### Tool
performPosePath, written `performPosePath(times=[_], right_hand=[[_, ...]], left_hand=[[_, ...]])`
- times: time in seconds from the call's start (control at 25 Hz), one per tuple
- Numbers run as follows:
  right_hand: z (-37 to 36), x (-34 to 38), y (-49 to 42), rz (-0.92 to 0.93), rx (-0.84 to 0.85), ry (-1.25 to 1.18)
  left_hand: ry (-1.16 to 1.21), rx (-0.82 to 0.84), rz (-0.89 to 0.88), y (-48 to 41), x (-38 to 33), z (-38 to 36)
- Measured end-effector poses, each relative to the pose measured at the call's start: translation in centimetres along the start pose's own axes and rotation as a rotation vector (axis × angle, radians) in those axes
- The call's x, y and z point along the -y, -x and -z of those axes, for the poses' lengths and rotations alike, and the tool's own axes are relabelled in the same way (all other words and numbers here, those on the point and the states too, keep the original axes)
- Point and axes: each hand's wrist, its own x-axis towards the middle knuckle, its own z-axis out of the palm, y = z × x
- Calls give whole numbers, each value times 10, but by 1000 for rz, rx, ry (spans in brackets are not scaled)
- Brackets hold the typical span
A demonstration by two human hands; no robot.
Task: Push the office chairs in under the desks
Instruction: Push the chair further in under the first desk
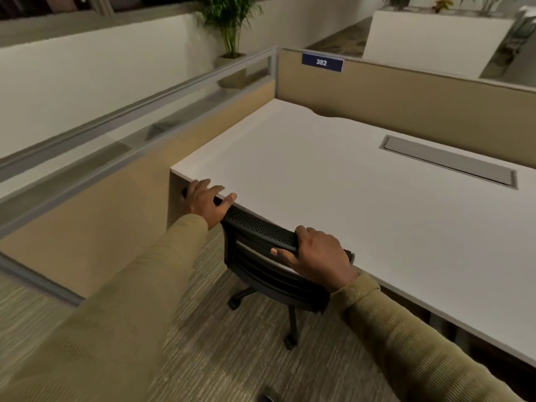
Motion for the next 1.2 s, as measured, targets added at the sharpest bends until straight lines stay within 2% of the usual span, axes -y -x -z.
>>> performPosePath(times=[0.16, 0.4, 0.68, 0.96, 1.2], right_hand=[[-4, 2, 24, -6, 7, -18], [-6, 13, 76, -40, -57, 3], [12, 23, 150, -141, -111, 36], [24, 28, 196, -369, -159, 234], [32, 13, 176, -394, -146, 233]], left_hand=[[-12, -76, -51, 21, 1, -6], [-14, 8, -63, 72, 3, -8], [-20, -46, -112, 134, -11, -3], [-24, -53, -194, 144, -31, -7], [28, -12, -245, 114, -46, -13]])
